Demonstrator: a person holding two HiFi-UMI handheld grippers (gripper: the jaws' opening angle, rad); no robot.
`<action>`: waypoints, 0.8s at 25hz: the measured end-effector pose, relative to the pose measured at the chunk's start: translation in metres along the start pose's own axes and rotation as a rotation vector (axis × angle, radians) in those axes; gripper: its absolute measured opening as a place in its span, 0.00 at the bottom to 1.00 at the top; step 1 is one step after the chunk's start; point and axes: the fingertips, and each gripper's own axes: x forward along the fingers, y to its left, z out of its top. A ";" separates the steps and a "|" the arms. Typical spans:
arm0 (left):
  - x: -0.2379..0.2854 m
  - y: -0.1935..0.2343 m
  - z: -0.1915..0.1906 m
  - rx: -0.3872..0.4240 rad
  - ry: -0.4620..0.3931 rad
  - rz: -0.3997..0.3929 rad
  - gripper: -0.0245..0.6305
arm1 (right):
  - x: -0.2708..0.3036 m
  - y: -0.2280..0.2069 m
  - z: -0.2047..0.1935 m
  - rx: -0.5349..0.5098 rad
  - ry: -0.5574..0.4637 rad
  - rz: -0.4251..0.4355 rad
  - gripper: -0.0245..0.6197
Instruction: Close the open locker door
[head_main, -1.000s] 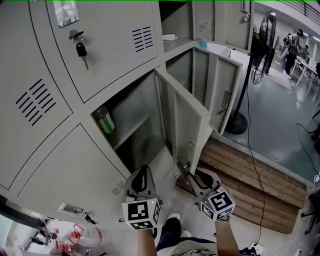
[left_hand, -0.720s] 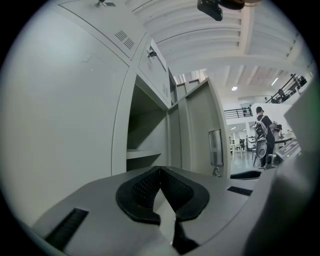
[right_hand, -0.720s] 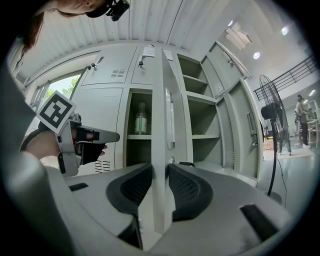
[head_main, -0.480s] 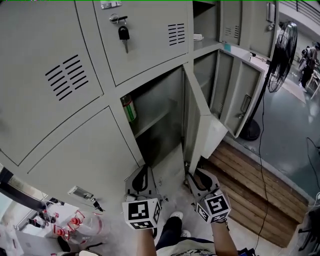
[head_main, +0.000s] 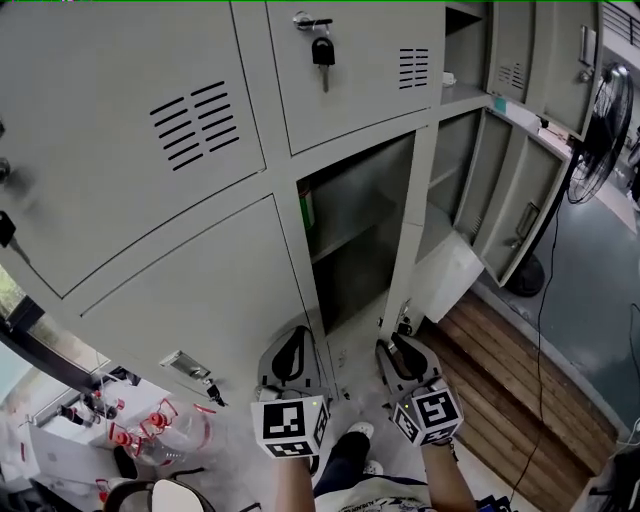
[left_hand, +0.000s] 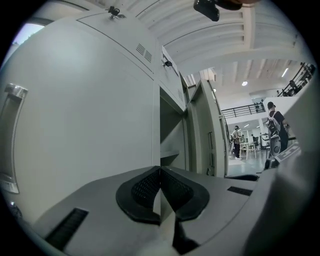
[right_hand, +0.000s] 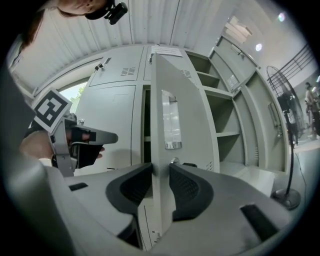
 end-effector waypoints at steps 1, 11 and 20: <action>-0.002 0.003 0.000 0.000 -0.001 0.007 0.04 | 0.003 0.003 0.000 0.000 0.000 0.007 0.20; -0.018 0.026 -0.001 0.003 0.001 0.070 0.04 | 0.028 0.022 -0.001 -0.008 -0.002 0.032 0.16; -0.032 0.043 0.000 0.000 -0.004 0.113 0.04 | 0.055 0.039 -0.002 -0.015 0.002 0.076 0.11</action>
